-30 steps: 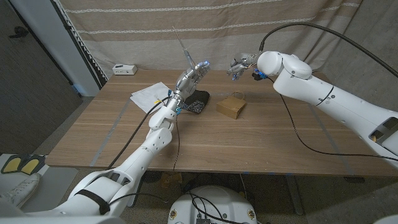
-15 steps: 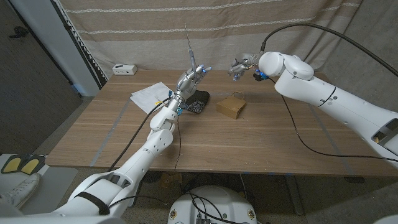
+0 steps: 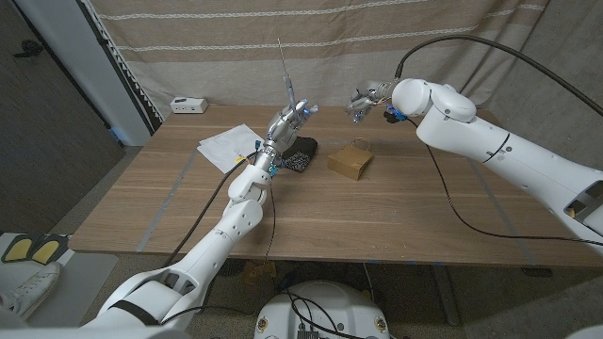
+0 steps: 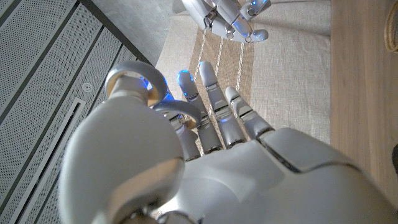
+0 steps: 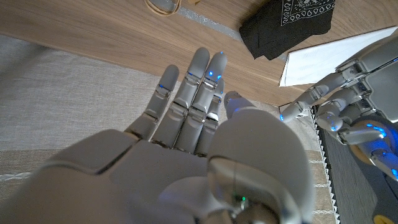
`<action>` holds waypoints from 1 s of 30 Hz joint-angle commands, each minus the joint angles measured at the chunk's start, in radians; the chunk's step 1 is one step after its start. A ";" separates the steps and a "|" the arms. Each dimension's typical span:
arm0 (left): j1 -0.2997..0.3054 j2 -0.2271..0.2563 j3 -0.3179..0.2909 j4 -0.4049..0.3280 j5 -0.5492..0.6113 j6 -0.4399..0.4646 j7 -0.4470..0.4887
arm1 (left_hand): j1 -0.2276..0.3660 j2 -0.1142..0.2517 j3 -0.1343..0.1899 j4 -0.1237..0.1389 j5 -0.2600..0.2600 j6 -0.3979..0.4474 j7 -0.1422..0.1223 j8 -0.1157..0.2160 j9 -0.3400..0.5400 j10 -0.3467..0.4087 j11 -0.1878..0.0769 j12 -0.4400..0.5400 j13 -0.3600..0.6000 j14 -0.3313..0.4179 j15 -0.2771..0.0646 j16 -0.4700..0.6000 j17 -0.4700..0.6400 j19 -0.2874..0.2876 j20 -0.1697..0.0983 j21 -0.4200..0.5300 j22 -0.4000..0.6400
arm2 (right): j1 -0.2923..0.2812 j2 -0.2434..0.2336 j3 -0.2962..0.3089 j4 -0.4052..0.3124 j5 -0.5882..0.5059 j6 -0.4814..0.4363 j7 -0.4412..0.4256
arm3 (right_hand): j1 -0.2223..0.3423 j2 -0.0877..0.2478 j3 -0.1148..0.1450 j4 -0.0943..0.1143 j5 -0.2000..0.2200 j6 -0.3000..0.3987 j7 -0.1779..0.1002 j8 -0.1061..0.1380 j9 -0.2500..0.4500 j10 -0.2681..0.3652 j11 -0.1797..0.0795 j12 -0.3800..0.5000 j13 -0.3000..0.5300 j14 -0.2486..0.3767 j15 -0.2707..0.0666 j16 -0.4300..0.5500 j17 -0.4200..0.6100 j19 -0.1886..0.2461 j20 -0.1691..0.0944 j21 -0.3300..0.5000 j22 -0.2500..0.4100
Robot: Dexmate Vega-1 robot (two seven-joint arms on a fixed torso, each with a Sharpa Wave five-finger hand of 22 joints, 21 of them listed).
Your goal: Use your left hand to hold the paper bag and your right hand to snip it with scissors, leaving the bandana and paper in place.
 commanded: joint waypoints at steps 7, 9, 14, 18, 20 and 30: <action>0.102 0.087 -0.005 -0.220 0.000 0.092 0.159 | 0.032 -0.052 -0.076 0.003 0.037 0.141 0.001 0.035 0.024 0.163 -0.085 0.029 0.057 0.089 -0.141 0.211 0.360 0.067 -0.060 0.162 0.223 | -0.004 0.009 -0.003 0.017 0.012 0.009 -0.010 | -0.010 0.003 0.000 -0.004 0.004 0.007 -0.004 0.007 0.002 -0.004 0.005 0.005 0.001 -0.002 -0.086 -0.006 0.005 0.007 0.001 -0.005 0.003; 0.116 0.099 -0.010 -0.250 -0.005 0.107 0.183 | 0.030 -0.057 -0.081 0.004 0.039 0.143 0.008 0.041 0.030 0.175 -0.085 0.037 0.067 0.095 -0.140 0.217 0.372 0.066 -0.060 0.168 0.234 | -0.006 0.011 -0.001 0.020 0.017 0.007 -0.012 | -0.011 0.003 0.000 -0.004 0.004 0.006 -0.003 0.007 0.001 -0.004 0.004 0.005 0.000 -0.002 -0.086 -0.006 0.005 0.007 0.001 -0.005 0.003; 0.138 0.132 -0.017 -0.306 -0.030 0.148 0.199 | 0.026 -0.073 -0.100 0.009 0.046 0.115 0.000 0.058 0.070 0.151 -0.084 0.031 0.083 0.064 -0.140 0.183 0.362 0.029 -0.051 0.171 0.261 | -0.004 0.018 -0.001 0.026 0.025 0.002 -0.014 | -0.011 0.003 0.000 -0.004 0.004 0.007 -0.003 0.007 0.001 -0.006 0.003 0.005 0.000 -0.002 -0.086 -0.005 0.005 0.008 0.000 -0.006 0.003; 0.163 0.157 -0.024 -0.347 -0.036 0.167 0.221 | 0.021 -0.078 -0.116 0.016 0.047 0.087 -0.003 0.087 0.124 0.123 -0.084 0.026 0.099 0.053 -0.141 0.160 0.355 0.018 -0.043 0.168 0.263 | 0.000 0.025 -0.006 0.030 0.028 -0.005 -0.018 | -0.012 0.003 -0.001 -0.003 0.004 0.007 -0.004 0.007 0.000 -0.005 0.005 0.006 0.000 -0.002 -0.086 -0.005 0.006 0.009 0.001 -0.007 0.003; 0.174 0.174 -0.026 -0.367 -0.039 0.183 0.233 | 0.009 -0.082 -0.127 0.023 0.048 0.078 -0.006 0.103 0.152 0.113 -0.084 0.026 0.107 0.042 -0.139 0.143 0.347 0.012 -0.043 0.165 0.263 | 0.004 0.030 -0.011 0.031 0.027 -0.009 -0.019 | -0.012 0.003 -0.001 -0.004 0.004 0.007 -0.003 0.007 0.000 -0.005 0.005 0.006 -0.002 -0.001 -0.086 -0.005 0.006 0.009 0.000 -0.007 0.004; 0.186 0.189 -0.025 -0.394 -0.079 0.233 0.245 | -0.059 -0.100 -0.215 0.069 0.075 0.100 0.027 0.288 0.389 0.111 -0.085 0.027 0.140 0.048 -0.139 0.096 0.342 0.010 -0.034 0.155 0.258 | -0.005 0.036 0.015 0.020 0.050 -0.035 -0.061 | -0.013 0.003 -0.001 -0.003 0.004 0.006 -0.001 0.007 -0.001 -0.002 0.005 0.007 -0.005 -0.003 -0.086 -0.006 0.007 0.010 0.001 -0.009 0.004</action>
